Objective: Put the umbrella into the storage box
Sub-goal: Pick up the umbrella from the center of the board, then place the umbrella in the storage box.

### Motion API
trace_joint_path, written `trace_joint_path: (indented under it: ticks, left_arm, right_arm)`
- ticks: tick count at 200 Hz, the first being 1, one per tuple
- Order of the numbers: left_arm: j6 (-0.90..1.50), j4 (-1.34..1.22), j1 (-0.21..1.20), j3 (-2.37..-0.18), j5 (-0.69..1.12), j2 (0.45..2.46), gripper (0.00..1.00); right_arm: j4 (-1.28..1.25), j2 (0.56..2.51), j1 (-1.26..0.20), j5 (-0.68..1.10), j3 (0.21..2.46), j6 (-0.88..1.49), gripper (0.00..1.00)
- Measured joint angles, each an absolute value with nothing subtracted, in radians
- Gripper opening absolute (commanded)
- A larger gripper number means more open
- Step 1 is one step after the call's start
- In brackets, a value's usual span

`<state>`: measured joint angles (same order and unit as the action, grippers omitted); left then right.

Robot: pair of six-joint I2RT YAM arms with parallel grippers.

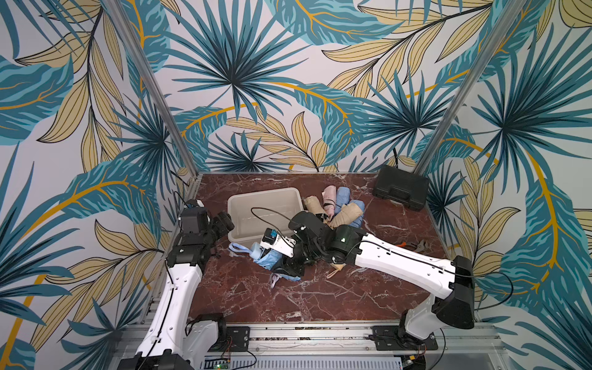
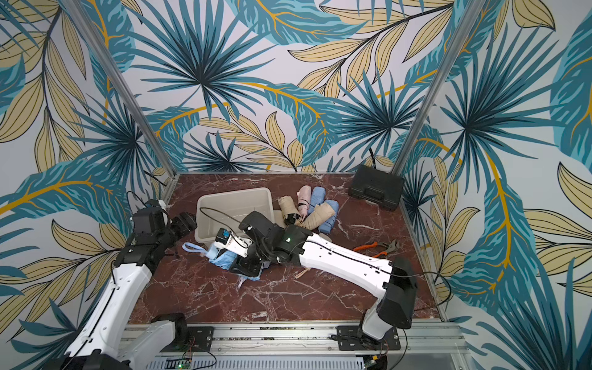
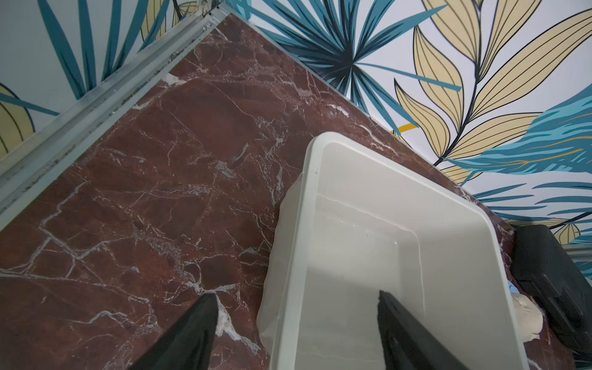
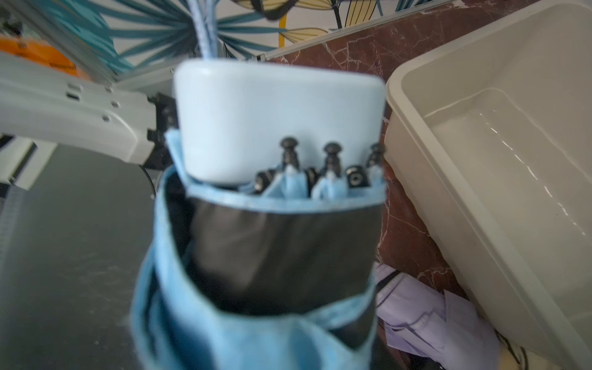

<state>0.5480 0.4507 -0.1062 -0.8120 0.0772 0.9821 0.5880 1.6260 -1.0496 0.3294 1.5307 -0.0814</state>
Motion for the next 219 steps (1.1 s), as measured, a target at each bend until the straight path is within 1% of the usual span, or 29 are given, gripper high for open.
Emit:
trace_joint_path:
  ticks: [11,24,46,75,116,128,139,153,180,201,219]
  left_arm:
    - [0.545,0.450,-0.117,-0.812,0.090,0.997,0.79]
    - [0.539,0.450,-0.126,-0.812,0.102,1.008,0.78]
    - [0.527,0.443,-0.133,-0.812,0.124,1.026,0.77]
    - [0.509,0.435,-0.134,-0.812,0.156,1.047,0.75]
    - [0.483,0.432,-0.134,-0.812,0.206,1.057,0.69]
    - [0.477,0.431,-0.134,-0.812,0.216,1.060,0.67]
    - [0.473,0.430,-0.134,-0.812,0.227,1.065,0.66]
    - [0.466,0.429,-0.134,-0.812,0.237,1.074,0.64]
    - [0.456,0.427,-0.135,-0.812,0.255,1.102,0.57]
    - [0.451,0.426,-0.135,-0.812,0.268,1.124,0.49]
    - [0.446,0.426,-0.136,-0.812,0.278,1.137,0.43]
  right_arm:
    - [0.574,1.650,-1.038,0.353,1.567,-0.011,0.15]
    - [0.553,1.678,-1.024,0.368,1.599,0.071,0.20]
    - [0.530,1.727,-1.004,0.366,1.645,0.204,0.21]
    - [0.506,1.800,-0.977,0.299,1.721,0.393,0.22]
    - [0.439,1.913,-0.891,0.231,1.815,0.635,0.21]
    - [0.442,1.958,-0.873,0.200,1.862,0.685,0.21]
    - [0.455,2.009,-0.867,0.161,1.926,0.730,0.15]
    - [0.482,2.077,-0.867,0.124,2.019,0.776,0.14]
    - [0.532,2.195,-0.873,0.096,2.182,0.843,0.13]
    - [0.559,2.260,-0.877,0.090,2.248,0.869,0.17]
    - [0.586,2.319,-0.880,0.091,2.306,0.876,0.18]
